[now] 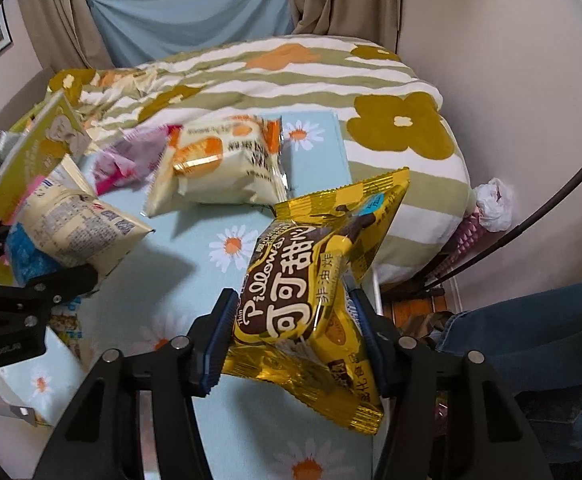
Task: Organize snacks
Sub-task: 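Drop the MAPI bag into the box with left tool while right tool drops Pillows bag in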
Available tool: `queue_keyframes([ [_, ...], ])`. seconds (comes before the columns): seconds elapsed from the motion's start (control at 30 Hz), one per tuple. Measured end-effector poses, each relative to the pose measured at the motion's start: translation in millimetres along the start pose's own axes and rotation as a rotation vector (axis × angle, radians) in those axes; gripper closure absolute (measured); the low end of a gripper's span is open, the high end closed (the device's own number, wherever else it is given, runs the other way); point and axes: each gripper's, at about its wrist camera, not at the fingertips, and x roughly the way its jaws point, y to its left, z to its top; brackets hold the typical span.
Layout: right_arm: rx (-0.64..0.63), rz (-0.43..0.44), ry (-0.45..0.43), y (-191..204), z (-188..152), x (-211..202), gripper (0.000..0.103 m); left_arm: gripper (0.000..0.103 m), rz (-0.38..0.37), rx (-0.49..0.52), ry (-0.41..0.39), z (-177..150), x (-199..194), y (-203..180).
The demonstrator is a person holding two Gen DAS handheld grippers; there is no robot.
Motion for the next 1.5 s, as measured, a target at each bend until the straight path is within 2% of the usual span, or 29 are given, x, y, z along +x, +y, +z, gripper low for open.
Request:
queue_keyframes([
  [0.13,-0.029,0.052,-0.051,5.0,17.8,-27.3,0.051,0.042,-0.016,-0.068,-0.064,7.5,-33.8,9.4],
  [0.33,-0.108,0.215,-0.167,36.8,61.4,-72.2,0.051,0.042,0.018,-0.17,-0.177,16.9,-93.7,48.6],
  [0.5,-0.19,0.355,-0.228,88.0,103.9,-97.0,0.051,0.042,0.081,-0.245,-0.244,20.0,-141.2,109.8],
  [0.7,-0.258,0.446,-0.272,168.6,143.8,-101.6,0.051,0.042,0.155,-0.293,-0.269,18.1,-175.0,203.0],
  [0.83,-0.253,0.501,-0.258,222.9,166.7,-90.8,0.051,0.042,0.159,-0.329,-0.262,17.6,-183.8,267.1],
  [0.93,-0.26,0.508,-0.242,262.2,178.7,-79.4,0.051,0.042,0.145,-0.349,-0.243,16.1,-180.1,311.8],
  [1.07,-0.249,0.504,-0.229,303.3,187.7,-67.0,0.051,0.042,0.113,-0.367,-0.195,15.9,-158.6,366.1],
  [1.2,-0.235,0.48,-0.207,328.4,193.2,-51.6,0.051,0.041,0.046,-0.398,-0.132,17.9,-127.9,401.9],
  [1.23,-0.23,0.473,-0.2,333.8,194.2,-47.0,0.051,0.035,0.026,-0.404,-0.123,18.3,-122.9,407.3],
  [1.27,-0.224,0.47,-0.194,335.4,195.0,-44.4,0.051,0.018,0.004,-0.409,-0.118,18.0,-118.8,411.9],
  [1.33,-0.211,0.461,-0.178,341.2,196.1,-36.8,0.051,0.0,-0.019,-0.417,-0.141,14.7,-116.0,418.4],
  [1.43,-0.205,0.445,-0.162,341.7,197.4,-29.3,0.051,0.0,-0.042,-0.416,-0.143,9.7,-112.2,423.5],
  [1.5,-0.202,0.439,-0.149,344.3,197.4,-25.7,0.051,0.0,-0.028,-0.41,-0.144,4.2,-111.6,426.3],
])
